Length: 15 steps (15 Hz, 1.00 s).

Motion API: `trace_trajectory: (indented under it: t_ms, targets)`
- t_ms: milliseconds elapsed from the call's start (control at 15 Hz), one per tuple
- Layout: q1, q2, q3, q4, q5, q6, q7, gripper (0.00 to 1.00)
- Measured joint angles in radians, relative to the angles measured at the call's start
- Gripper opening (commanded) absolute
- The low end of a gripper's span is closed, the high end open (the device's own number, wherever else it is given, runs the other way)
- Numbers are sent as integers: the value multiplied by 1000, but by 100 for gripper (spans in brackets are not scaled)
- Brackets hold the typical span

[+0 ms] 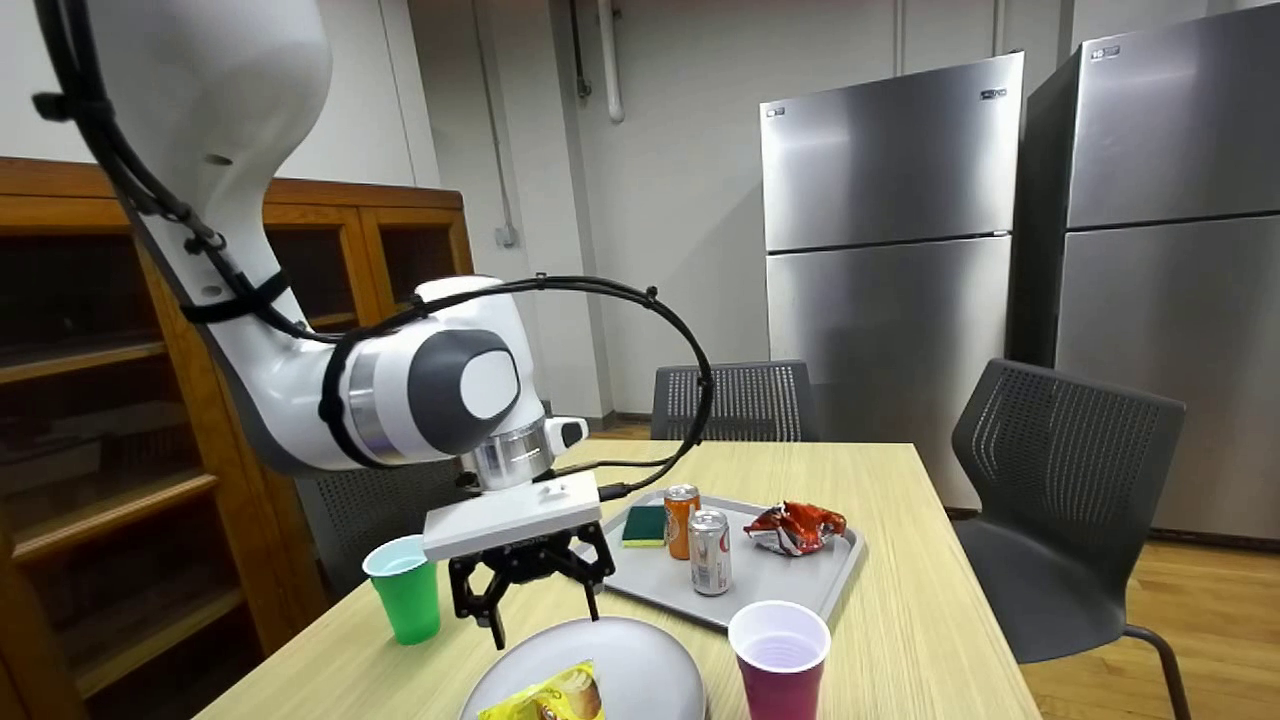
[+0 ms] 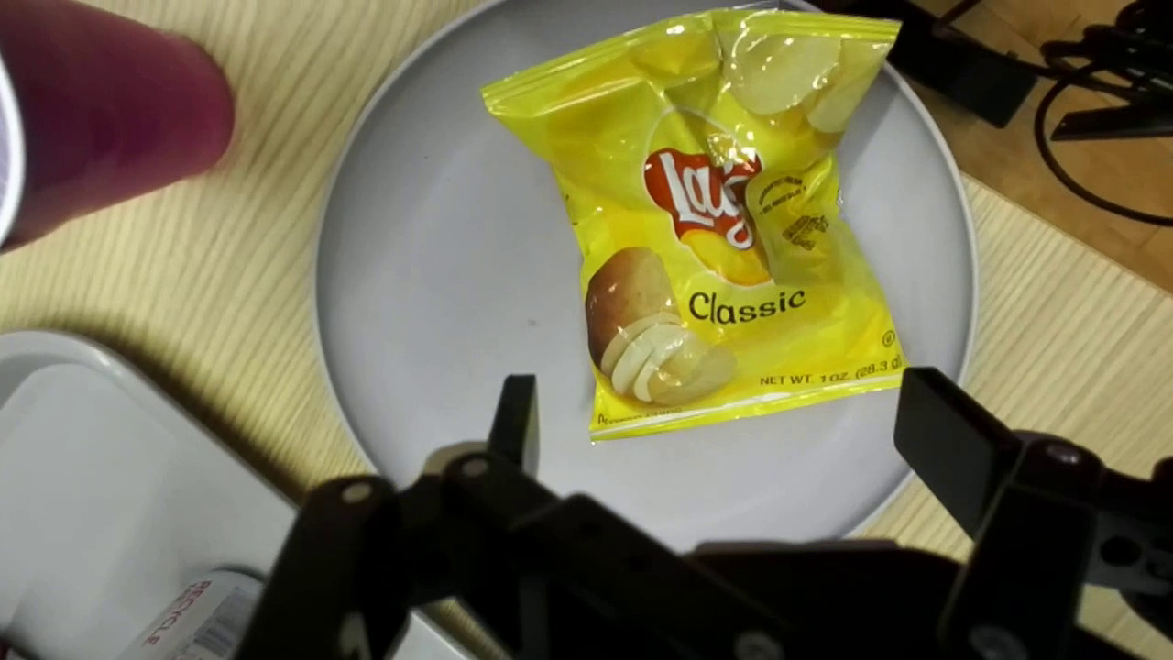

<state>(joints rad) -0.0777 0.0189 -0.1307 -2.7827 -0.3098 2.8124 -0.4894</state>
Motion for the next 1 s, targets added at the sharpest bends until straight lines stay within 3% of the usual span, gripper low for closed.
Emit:
trace_trajectory:
  t_ms: [1000]
  targets:
    - [-17,123,-88,1,-258,30,77,100]
